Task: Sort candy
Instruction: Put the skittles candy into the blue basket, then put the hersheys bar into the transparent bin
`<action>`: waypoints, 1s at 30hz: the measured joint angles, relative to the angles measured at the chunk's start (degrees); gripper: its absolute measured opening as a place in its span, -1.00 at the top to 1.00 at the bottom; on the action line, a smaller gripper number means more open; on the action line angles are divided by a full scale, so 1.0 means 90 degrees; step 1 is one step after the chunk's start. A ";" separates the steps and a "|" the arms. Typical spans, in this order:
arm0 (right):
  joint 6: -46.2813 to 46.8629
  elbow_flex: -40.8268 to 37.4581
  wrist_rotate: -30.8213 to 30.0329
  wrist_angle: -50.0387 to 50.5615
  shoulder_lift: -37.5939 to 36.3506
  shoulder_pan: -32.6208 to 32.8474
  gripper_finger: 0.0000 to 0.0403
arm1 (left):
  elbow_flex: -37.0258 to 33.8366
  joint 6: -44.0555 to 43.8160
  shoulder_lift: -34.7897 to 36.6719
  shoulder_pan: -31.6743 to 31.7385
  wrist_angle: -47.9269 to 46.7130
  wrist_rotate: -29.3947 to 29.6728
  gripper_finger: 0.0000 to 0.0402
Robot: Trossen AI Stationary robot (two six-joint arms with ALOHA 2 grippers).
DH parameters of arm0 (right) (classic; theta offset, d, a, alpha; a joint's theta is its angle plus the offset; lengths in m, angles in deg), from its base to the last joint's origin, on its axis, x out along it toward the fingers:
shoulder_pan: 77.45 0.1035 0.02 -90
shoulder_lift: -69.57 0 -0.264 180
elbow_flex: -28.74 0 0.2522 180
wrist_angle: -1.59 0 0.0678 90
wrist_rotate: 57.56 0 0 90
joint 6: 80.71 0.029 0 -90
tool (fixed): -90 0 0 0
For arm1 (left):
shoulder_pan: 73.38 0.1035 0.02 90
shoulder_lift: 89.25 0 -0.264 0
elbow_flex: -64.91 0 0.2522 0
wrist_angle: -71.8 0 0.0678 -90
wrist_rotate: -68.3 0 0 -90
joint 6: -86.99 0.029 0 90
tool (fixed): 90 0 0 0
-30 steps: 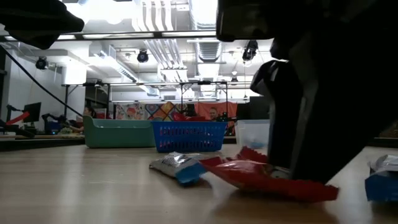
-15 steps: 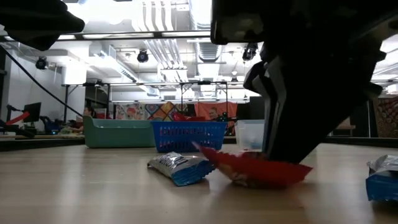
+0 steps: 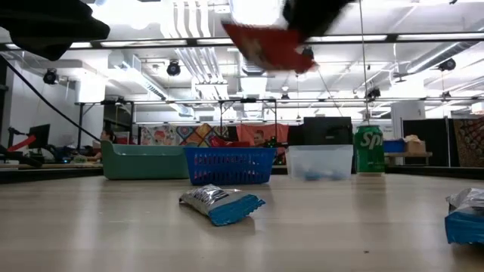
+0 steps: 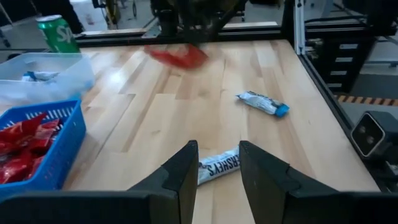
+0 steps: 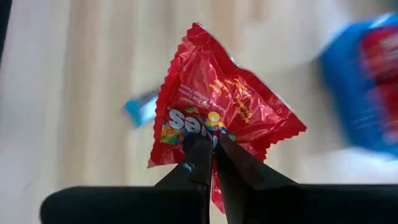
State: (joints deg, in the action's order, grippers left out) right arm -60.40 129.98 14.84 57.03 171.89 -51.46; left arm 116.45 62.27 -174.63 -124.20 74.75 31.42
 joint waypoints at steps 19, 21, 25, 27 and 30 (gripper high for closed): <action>-0.1315 -0.0051 0.0488 -0.2308 0.0502 -0.3072 0.94 | 0.0000 -0.0157 -0.0005 0.0005 0.0036 0.0054 0.50; -0.1180 -0.0051 0.0870 -0.2298 0.0671 -0.3203 0.92 | 0.0000 -0.0168 -0.0005 0.0005 0.0036 0.0054 0.50; -0.1025 -0.0051 0.1029 -0.2264 0.0890 -0.3291 0.79 | 0.0000 -0.0151 -0.0005 0.0012 0.0038 0.0057 0.50; -0.0944 -0.0051 0.1031 -0.2236 0.0943 -0.3307 0.66 | 0.0000 -0.0148 -0.0005 0.0016 0.0034 0.0114 0.50; -0.0924 -0.0051 0.0978 -0.2111 0.0987 -0.3308 0.44 | 0.0000 -0.0148 -0.0005 0.0024 0.0038 0.0173 0.50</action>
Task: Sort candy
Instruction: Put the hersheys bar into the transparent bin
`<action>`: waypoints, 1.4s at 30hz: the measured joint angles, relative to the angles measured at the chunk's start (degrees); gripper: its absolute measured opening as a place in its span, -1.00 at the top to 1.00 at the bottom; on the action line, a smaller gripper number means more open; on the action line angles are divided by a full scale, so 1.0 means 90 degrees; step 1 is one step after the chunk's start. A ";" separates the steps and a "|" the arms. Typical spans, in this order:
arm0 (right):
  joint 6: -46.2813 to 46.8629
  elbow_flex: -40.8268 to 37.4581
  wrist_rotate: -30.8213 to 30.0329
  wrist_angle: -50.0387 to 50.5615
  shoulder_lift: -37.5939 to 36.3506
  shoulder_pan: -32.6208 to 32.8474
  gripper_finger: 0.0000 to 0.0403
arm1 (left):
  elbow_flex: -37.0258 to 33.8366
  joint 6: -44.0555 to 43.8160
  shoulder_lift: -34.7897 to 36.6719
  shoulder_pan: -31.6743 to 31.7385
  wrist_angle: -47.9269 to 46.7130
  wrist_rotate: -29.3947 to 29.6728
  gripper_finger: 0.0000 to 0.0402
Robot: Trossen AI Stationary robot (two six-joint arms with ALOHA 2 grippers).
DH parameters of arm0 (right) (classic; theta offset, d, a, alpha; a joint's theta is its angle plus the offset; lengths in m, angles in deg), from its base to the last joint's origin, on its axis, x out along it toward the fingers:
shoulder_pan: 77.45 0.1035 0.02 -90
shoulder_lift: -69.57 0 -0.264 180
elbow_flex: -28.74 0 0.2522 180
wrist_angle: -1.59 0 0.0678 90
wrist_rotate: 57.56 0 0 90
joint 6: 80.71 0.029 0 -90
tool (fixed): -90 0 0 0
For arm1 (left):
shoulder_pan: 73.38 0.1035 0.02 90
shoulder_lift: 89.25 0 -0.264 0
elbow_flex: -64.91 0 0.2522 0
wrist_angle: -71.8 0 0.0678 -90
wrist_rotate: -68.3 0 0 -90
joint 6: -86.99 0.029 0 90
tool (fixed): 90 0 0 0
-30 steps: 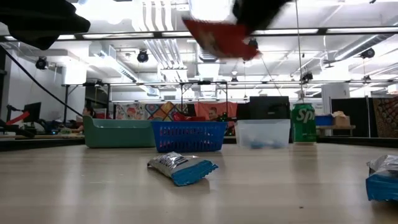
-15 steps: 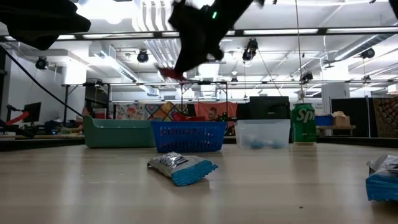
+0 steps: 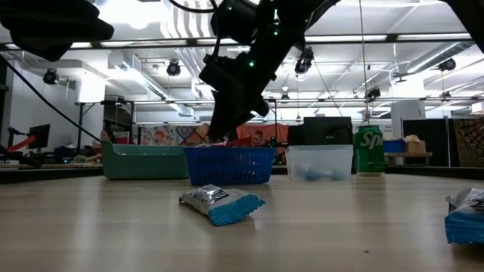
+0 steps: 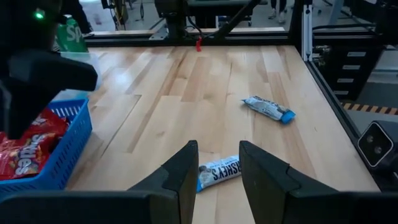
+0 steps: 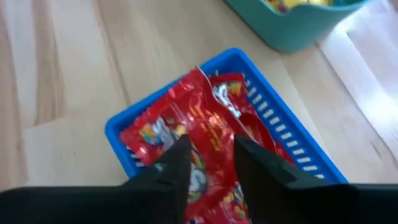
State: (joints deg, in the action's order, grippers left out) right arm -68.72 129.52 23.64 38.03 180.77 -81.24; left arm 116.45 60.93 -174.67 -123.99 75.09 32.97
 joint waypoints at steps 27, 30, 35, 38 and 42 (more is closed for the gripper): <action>0.2622 -0.0396 0.1176 0.2094 -0.1393 0.3416 0.07 | 0.0444 0.1538 -0.0209 0.0719 0.0209 -0.1636 0.07; 0.2977 -0.0513 0.0992 0.2086 -0.1404 0.3681 0.07 | 0.0615 0.2048 -0.0517 0.1056 0.0212 -0.2588 0.00; 0.3429 -0.0641 0.0790 0.2082 -0.1411 0.3994 0.07 | 0.0878 0.2821 -0.1216 0.1529 0.0076 -0.3522 -0.01; 0.3572 -0.0689 0.0665 0.2057 -0.1432 0.4132 0.07 | 0.1051 0.3148 -0.1638 0.1764 -0.0118 -0.3727 0.01; 0.3797 -0.0788 0.0469 0.2045 -0.1462 0.4234 0.07 | 0.1298 0.3511 -0.2187 0.2018 -0.0161 -0.3864 0.03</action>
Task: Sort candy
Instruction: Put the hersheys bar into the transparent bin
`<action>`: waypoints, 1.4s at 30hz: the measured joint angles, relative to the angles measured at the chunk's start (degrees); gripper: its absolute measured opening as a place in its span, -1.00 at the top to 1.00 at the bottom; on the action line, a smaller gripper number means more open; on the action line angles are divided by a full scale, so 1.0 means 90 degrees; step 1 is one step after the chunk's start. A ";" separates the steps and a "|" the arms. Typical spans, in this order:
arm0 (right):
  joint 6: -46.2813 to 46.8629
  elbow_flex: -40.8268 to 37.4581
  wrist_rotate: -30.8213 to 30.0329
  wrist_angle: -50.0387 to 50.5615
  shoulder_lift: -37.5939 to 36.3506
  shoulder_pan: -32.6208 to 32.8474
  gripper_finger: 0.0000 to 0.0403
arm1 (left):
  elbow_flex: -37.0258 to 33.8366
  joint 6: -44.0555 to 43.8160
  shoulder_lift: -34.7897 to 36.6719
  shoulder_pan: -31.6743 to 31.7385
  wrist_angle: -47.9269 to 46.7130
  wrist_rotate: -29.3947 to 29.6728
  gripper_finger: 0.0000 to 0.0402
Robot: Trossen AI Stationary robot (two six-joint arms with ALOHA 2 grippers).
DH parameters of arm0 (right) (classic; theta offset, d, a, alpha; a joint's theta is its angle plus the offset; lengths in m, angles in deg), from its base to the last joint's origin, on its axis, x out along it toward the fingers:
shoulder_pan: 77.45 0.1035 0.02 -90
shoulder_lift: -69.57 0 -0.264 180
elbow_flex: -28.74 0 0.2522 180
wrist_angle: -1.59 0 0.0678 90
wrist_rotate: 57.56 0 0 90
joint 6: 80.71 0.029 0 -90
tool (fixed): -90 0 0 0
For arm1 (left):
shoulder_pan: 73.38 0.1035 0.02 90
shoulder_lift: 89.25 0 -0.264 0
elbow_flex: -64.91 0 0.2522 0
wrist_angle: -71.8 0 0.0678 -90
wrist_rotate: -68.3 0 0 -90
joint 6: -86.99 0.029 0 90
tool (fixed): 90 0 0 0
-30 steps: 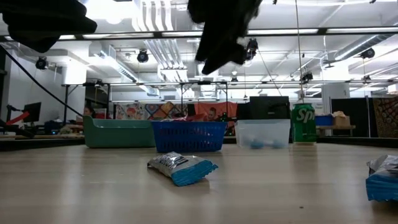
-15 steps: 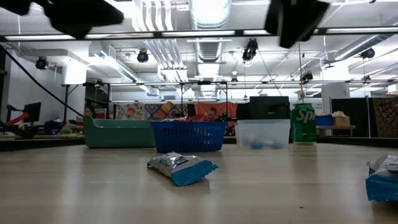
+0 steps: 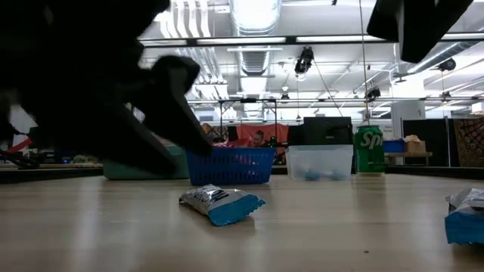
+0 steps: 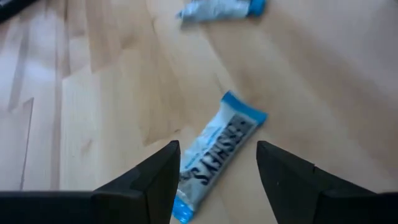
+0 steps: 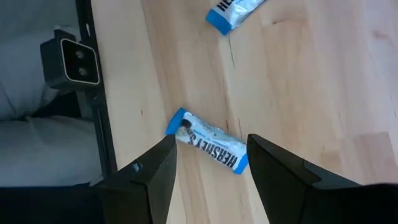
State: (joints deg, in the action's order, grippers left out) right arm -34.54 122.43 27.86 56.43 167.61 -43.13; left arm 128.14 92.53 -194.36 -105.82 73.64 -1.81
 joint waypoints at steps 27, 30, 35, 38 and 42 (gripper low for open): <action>-0.0900 -0.0354 -0.1079 -0.1136 -0.0010 0.0174 0.07 | -0.0021 -0.0558 -0.0625 0.0338 0.0440 0.0136 0.95; -0.1678 -0.0537 -0.1825 -0.1488 -0.0010 0.0345 0.07 | -0.0119 -0.0780 -0.0652 0.0259 0.1019 0.0010 0.98; -0.2485 -0.0940 -0.2685 -0.2348 -0.0010 0.0588 0.07 | -0.0438 -0.0914 -0.0635 0.0023 0.2695 0.0005 0.99; -0.2660 -0.1095 -0.2718 -0.2850 -0.0007 0.0601 0.07 | -0.0758 -0.1020 -0.0635 -0.0081 0.3849 0.0013 1.00; -0.3035 -0.1301 -0.2766 -0.3699 0.0034 0.0591 0.07 | -0.0905 -0.1385 -0.0625 -0.0136 0.4702 0.0025 1.00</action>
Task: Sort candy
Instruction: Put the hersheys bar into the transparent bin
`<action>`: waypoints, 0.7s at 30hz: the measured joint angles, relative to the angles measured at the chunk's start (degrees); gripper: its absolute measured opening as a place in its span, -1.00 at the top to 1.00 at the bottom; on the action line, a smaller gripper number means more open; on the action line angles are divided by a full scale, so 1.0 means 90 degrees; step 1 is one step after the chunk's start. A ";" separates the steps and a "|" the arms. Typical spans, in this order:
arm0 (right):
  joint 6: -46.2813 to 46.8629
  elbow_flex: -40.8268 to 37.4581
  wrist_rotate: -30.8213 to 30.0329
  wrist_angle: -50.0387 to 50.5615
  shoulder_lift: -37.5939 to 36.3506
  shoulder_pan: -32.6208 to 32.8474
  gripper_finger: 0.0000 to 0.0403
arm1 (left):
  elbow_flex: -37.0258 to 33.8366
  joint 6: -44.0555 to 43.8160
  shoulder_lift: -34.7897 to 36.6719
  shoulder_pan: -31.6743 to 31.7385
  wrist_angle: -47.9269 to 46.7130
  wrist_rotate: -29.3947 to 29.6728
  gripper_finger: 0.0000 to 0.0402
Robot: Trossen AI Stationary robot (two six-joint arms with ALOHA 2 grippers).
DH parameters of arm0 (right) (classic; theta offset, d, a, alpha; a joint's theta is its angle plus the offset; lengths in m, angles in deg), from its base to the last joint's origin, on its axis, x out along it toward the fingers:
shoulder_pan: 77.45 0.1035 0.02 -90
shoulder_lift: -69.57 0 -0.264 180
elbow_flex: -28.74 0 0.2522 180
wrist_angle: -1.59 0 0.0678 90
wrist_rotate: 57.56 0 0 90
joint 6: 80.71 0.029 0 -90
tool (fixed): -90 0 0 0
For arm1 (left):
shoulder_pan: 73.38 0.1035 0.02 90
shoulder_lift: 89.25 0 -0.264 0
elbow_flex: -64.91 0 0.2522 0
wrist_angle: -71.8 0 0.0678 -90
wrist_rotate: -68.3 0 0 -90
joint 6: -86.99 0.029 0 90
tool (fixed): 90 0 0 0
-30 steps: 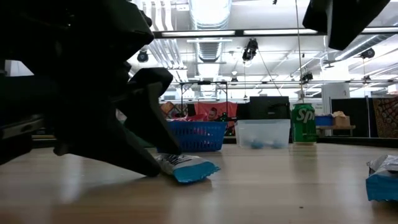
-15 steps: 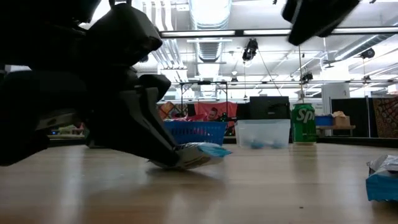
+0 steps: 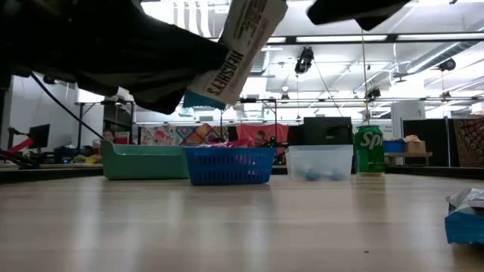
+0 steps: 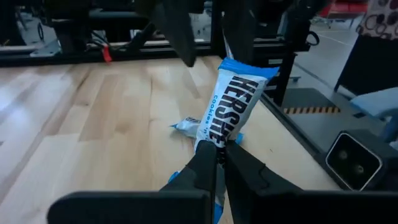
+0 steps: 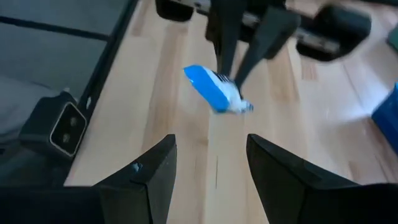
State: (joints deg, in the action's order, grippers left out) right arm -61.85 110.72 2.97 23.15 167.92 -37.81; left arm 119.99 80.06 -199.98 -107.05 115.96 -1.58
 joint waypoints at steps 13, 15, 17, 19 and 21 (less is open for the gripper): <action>-0.1431 -0.0682 0.0147 -0.2305 0.0007 -0.0216 0.07 | 0.0533 -0.0069 0.0010 0.0002 0.0041 -0.0004 1.00; -0.1506 -0.0711 0.0158 -0.2449 0.0007 -0.0216 0.11 | 0.0601 -0.0059 0.0010 0.0002 0.0036 -0.0012 1.00; -0.1520 -0.0711 0.0168 -0.2457 0.0004 -0.0214 0.19 | 0.0641 -0.0053 0.0012 0.0002 0.0042 -0.0013 1.00; -0.1573 -0.0714 0.0314 -0.2460 0.0004 -0.0214 0.33 | 0.0644 -0.0052 0.0015 0.0002 0.0013 -0.0027 1.00; -0.1632 -0.0693 0.0445 -0.2464 0.0004 -0.0223 0.51 | 0.0644 -0.0053 0.0015 -0.0005 -0.0005 -0.0039 1.00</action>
State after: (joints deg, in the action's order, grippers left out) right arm -76.54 104.48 6.98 0.97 167.96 -39.82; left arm 125.79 79.58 -199.85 -107.09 115.92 -1.93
